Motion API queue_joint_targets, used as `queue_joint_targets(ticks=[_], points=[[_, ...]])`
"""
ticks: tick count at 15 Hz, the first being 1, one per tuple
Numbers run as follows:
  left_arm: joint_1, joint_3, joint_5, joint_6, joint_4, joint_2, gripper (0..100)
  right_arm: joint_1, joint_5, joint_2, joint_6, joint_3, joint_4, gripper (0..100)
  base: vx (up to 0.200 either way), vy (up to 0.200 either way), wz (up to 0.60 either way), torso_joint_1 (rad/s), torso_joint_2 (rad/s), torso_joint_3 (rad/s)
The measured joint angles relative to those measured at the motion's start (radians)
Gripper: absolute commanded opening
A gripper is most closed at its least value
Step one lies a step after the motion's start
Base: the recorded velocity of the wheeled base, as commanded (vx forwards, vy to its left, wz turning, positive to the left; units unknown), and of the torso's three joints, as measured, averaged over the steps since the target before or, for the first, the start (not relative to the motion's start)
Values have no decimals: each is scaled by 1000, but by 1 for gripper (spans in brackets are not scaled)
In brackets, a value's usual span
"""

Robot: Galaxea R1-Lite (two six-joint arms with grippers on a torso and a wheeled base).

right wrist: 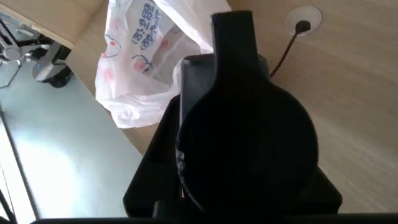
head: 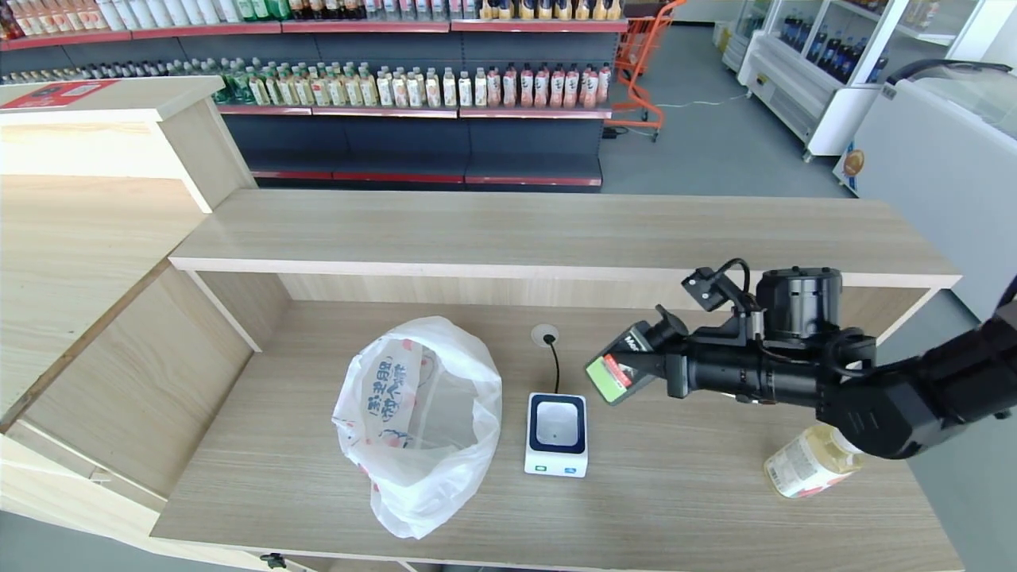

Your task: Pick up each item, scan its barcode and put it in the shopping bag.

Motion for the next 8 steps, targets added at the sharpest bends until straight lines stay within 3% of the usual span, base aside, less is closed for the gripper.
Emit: queue_joint_targets(ticks=[3, 5, 8], points=[[0, 0, 0, 0, 0, 0, 100, -96, 0, -177, -93, 292, -283, 0, 0, 0, 0, 0, 0, 0], [0, 0, 0, 0, 0, 0, 100, -132, 13, -229, -113, 402, -465, 0, 0, 0, 0, 0, 0, 0], [0, 0, 0, 0, 0, 0, 100, -148, 19, -251, -116, 450, -504, 0, 0, 0, 0, 0, 0, 0]])
